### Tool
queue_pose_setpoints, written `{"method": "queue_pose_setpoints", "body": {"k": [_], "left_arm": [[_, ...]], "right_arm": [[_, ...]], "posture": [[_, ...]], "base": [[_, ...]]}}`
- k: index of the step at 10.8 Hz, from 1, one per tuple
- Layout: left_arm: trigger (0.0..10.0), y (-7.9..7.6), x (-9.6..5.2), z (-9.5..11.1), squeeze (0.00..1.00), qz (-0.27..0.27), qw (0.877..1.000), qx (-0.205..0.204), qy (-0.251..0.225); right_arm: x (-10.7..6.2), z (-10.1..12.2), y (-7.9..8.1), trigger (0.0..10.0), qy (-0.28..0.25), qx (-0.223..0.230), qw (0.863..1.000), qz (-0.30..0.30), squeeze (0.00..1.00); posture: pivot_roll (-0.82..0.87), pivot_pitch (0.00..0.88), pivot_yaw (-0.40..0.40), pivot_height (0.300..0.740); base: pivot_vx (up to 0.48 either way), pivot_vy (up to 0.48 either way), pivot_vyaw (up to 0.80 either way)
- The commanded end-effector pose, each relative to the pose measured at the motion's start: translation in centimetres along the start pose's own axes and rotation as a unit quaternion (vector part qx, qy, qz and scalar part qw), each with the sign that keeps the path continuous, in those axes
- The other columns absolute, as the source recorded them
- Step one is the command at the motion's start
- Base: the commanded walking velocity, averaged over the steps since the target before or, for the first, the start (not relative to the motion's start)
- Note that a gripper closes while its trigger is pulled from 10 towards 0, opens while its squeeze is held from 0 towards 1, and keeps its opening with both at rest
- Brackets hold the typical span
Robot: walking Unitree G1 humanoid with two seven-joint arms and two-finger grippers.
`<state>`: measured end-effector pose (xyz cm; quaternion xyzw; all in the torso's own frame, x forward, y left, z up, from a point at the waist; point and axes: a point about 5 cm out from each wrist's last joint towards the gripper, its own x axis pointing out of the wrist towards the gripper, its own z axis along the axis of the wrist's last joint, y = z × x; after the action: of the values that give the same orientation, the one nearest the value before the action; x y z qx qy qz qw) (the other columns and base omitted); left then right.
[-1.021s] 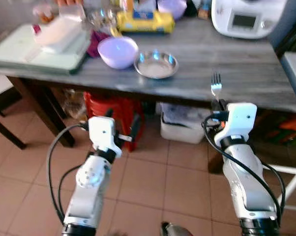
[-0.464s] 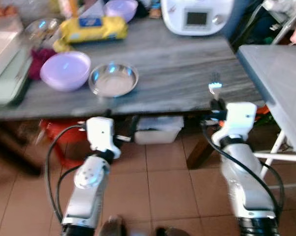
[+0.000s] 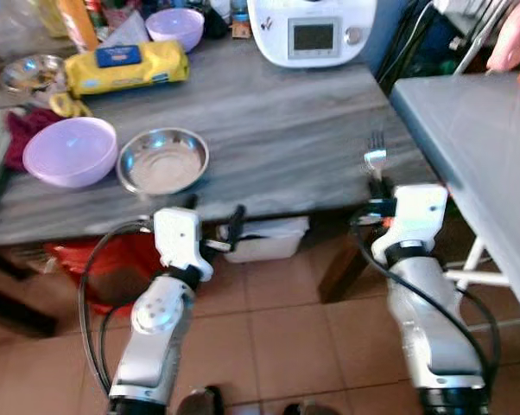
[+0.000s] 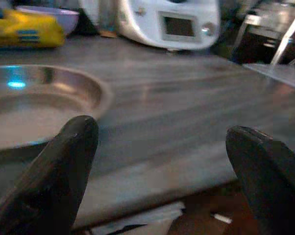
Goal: Setting the table
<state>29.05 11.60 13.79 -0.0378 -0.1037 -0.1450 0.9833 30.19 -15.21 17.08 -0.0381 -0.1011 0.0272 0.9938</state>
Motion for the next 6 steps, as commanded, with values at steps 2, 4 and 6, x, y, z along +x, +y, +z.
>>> {"method": "queue_pose_setpoints", "body": {"k": [2,4,6], "left_arm": [[10.0,0.67,-0.53,-0.27,0.00,0.012,1.000,0.007,0.009],[10.0,0.61,-0.54,-0.23,0.00,0.011,1.000,0.007,0.010],[10.0,0.47,-0.59,-0.24,0.00,0.012,1.000,0.009,0.010]], "right_arm": [[0.06,0.53,0.77,10.0,-0.012,-0.002,1.000,0.014,0.00],[-0.01,0.53,0.74,10.0,-0.013,0.001,1.000,0.012,0.00],[-0.13,0.48,0.71,10.0,-0.011,0.006,1.000,0.010,0.00]], "posture": [[-0.07,0.219,0.002,0.740],[-0.08,0.221,0.005,0.740],[-0.08,0.224,0.004,0.740]], "base": [[0.270,0.000,0.80],[0.261,0.000,0.62],[0.000,0.000,0.00]]}}
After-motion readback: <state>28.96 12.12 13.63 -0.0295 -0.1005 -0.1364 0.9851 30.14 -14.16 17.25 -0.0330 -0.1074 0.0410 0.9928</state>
